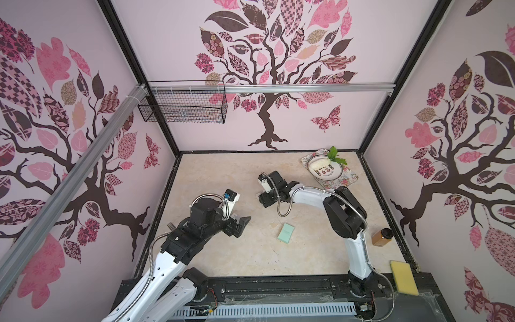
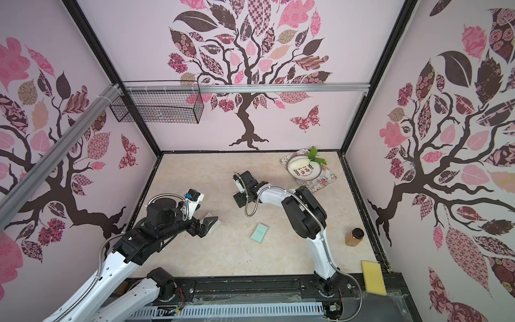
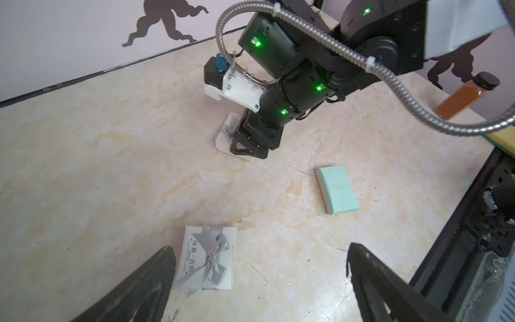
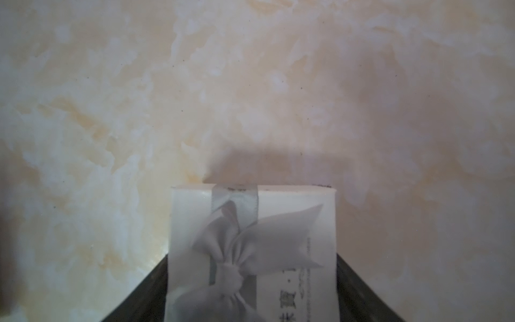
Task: Take the rings out of the lift-off lid box
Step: Pick up the jewelry box from the center of the board.
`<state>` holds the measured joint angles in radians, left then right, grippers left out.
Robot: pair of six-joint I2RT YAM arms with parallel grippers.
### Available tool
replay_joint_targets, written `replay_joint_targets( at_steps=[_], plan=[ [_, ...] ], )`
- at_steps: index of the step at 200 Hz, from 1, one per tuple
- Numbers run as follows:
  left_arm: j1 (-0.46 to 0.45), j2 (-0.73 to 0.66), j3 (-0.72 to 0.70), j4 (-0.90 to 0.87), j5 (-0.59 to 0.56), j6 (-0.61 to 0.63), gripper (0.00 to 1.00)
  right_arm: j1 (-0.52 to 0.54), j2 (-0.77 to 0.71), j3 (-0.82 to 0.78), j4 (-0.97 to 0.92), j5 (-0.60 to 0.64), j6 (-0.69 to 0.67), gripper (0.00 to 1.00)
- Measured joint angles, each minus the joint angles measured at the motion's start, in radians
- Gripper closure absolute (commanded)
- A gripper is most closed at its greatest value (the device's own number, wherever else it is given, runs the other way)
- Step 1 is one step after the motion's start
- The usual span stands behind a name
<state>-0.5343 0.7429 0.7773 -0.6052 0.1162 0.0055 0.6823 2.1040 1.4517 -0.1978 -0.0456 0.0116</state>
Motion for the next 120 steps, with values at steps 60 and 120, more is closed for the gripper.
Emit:
replay_joint_targets(
  at_steps=[60, 120],
  plan=[
    [-0.006, 0.093, -0.039, 0.268, -0.099, -0.077, 0.02, -0.16, -0.375, -0.354, 0.142, -0.274, 0.161, 0.3],
    [-0.085, 0.289, -0.375, 0.826, -0.058, 0.104, 0.02, -0.213, -0.554, -0.544, 0.335, -0.557, 0.352, 0.29]
  ],
)
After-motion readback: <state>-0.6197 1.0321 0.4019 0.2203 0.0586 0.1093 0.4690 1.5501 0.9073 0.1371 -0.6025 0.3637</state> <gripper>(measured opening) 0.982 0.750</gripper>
